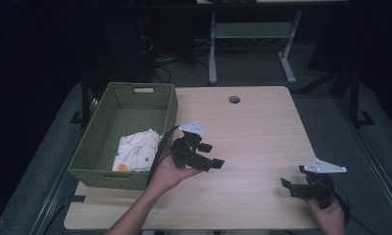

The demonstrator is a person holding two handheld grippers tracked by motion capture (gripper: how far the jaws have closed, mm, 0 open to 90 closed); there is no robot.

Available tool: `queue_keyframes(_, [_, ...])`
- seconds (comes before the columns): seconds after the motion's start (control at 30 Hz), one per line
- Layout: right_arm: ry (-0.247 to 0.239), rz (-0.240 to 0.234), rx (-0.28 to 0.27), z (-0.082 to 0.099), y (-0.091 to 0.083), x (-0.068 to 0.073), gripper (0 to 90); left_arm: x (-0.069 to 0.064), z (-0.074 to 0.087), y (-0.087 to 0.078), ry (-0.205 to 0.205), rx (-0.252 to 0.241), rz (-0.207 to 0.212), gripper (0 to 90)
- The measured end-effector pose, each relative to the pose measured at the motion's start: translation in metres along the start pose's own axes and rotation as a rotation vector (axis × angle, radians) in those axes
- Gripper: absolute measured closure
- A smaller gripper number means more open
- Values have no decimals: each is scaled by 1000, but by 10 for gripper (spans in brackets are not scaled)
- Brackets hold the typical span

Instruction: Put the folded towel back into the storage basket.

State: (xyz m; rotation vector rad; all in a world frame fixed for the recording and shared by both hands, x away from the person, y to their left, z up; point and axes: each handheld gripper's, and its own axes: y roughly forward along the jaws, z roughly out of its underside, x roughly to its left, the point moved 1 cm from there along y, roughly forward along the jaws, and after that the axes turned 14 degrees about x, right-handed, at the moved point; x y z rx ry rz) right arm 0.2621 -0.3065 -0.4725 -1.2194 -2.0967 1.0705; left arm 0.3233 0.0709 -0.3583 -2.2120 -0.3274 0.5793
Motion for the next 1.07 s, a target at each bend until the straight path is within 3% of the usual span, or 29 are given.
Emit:
queue_keyframes(0.43, [-3, 0, -8, 1, -2, 0, 142, -8, -1, 19, 5, 0, 18, 259])
queue_keyframes(1.07, [-24, 9, -3, 0, 0, 2, 142, -22, 15, 40, 20, -11, -7, 250])
